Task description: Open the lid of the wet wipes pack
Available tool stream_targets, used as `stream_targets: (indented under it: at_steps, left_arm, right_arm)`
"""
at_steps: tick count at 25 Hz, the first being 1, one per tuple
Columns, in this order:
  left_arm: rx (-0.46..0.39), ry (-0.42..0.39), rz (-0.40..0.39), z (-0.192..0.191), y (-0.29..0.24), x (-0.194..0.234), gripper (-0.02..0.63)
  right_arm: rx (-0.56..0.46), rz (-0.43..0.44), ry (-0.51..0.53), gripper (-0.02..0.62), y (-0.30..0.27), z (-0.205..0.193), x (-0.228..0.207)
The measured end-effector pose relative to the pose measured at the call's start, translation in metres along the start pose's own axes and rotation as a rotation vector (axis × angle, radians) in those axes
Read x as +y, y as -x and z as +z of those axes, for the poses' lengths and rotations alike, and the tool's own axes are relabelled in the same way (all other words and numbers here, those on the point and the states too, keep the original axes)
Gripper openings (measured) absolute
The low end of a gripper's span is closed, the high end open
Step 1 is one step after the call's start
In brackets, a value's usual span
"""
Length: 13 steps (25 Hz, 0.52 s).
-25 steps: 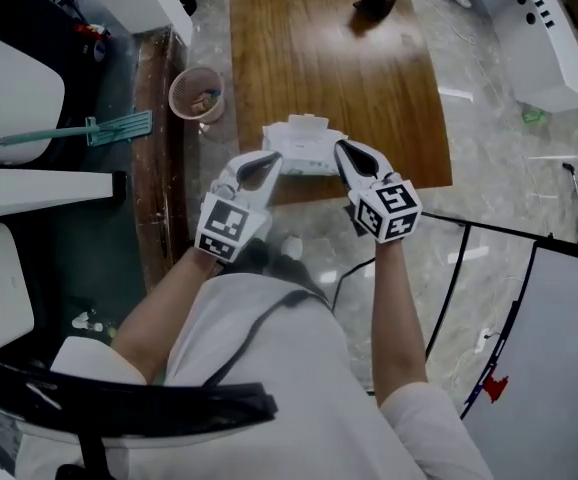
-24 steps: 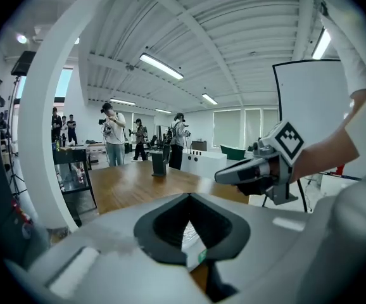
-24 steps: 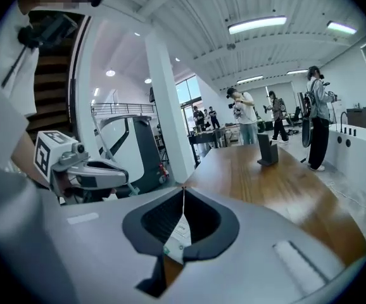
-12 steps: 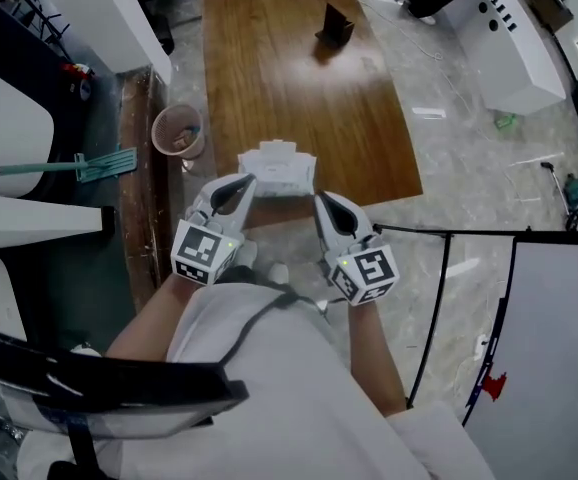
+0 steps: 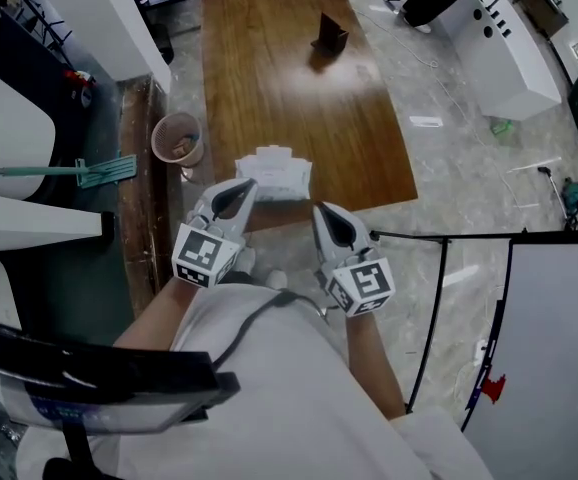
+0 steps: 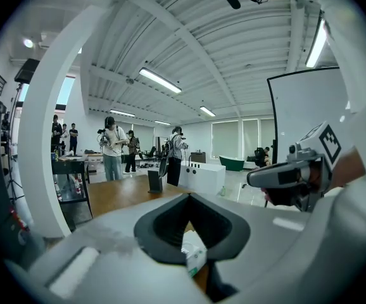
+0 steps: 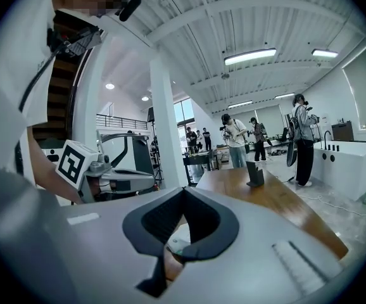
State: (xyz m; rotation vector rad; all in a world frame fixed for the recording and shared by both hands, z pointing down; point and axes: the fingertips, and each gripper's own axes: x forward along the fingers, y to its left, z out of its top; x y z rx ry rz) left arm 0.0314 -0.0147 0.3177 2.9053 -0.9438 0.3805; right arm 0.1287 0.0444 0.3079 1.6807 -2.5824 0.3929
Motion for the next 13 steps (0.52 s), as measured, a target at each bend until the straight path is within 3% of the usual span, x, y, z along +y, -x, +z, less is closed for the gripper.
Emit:
stream_targets:
  at_steps: [13]
  left_arm:
    - [0.008, 0.0, 0.013, -0.005, 0.012, 0.002, 0.005]
  right_arm:
    - [0.009, -0.005, 0.021, 0.008, 0.003, -0.002, 0.011]
